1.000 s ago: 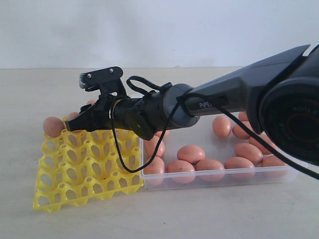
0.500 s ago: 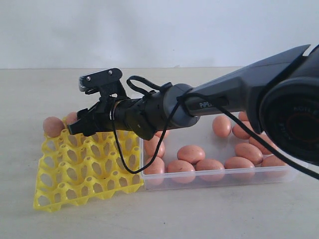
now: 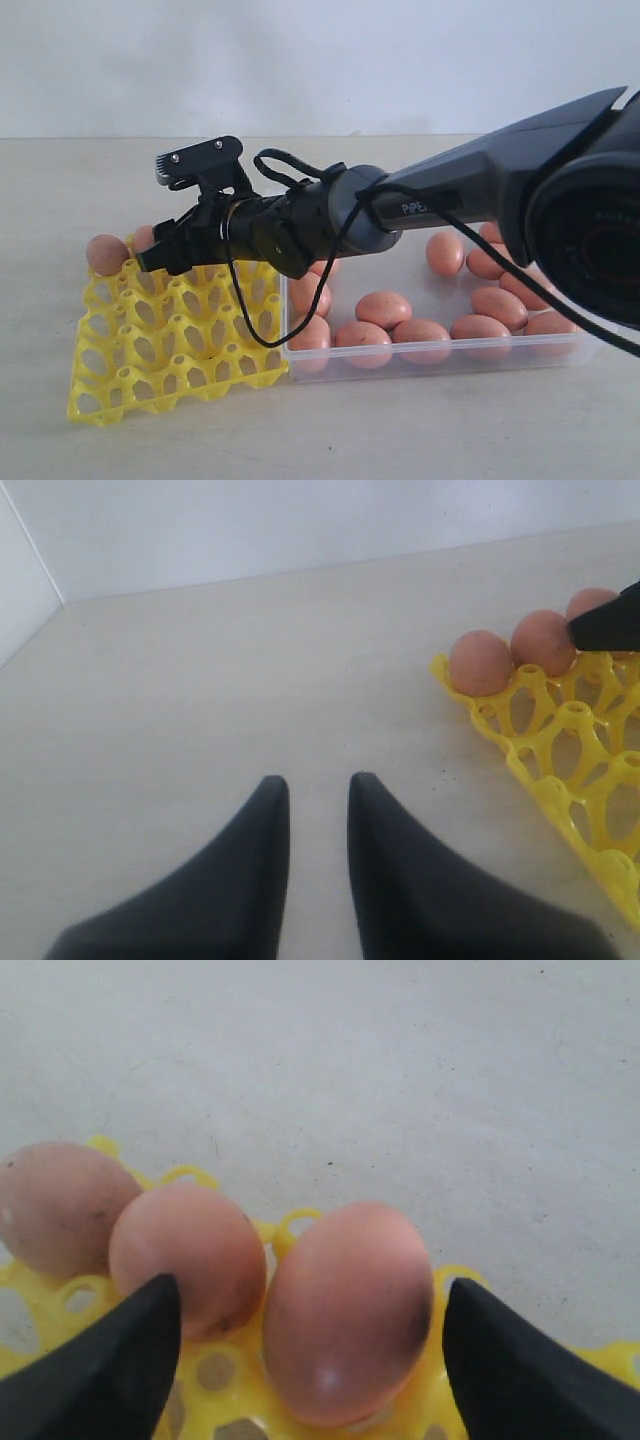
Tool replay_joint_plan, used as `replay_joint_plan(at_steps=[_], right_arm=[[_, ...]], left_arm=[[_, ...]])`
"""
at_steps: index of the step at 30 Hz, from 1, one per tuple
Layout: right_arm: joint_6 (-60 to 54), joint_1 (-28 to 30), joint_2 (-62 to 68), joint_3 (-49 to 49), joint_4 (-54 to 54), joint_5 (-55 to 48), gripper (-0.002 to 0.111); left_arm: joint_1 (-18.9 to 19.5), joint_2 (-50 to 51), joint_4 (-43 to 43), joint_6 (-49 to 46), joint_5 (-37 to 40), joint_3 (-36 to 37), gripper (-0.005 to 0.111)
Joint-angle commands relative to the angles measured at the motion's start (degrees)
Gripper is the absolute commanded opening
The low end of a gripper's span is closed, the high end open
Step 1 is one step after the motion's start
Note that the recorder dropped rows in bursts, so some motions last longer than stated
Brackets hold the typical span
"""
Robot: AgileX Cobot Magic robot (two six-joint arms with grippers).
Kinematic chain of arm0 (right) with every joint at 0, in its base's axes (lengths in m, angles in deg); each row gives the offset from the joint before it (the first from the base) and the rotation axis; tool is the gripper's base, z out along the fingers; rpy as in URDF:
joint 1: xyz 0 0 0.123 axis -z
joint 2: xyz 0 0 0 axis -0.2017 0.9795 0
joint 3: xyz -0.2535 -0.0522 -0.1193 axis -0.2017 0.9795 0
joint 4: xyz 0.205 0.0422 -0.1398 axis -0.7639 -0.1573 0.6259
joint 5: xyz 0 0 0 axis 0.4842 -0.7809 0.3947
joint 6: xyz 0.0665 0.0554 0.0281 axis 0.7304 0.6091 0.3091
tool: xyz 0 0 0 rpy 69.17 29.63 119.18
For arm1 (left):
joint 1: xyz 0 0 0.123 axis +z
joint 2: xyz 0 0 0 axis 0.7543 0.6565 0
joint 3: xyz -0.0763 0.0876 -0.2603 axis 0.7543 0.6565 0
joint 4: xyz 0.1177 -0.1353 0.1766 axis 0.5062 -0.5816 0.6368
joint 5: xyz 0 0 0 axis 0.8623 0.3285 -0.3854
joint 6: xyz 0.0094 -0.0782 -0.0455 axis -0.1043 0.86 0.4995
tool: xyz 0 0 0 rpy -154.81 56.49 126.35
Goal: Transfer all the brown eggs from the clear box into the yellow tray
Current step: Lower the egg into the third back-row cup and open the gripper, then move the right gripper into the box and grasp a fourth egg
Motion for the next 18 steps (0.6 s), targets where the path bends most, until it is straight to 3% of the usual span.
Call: replay_joint_plan(at_steps=[1,9,12,16,18], right_arm=[[-0.8,0.1,-4.0,-0.3,1.3,-2.3,0.07],[-3.5,0.1,-11.4,-0.3,1.3,-8.6,0.068],[-3.5,0.1,-13.3,-0.3,1.3,-14.4,0.049],[-4.2,0.1,-14.3,-0.3,1.3,-23.3,0.006],[-4.6,0.1,-14.7,-0.3,1.3,-27.1,0.0]], left_arm=[[0.1,-0.1,-0.1,0.1,-0.4,0.2,0.022],[0.1,-0.1,-0.1,0.1,-0.4,0.2,0.022],[0.1,-0.1,-0.1,0.1,-0.4,0.2,0.022],[0.1,-0.1,-0.1,0.1,-0.4,0.2,0.022],[0.1,-0.1,-0.1,0.1,-0.4,0.2,0.022]])
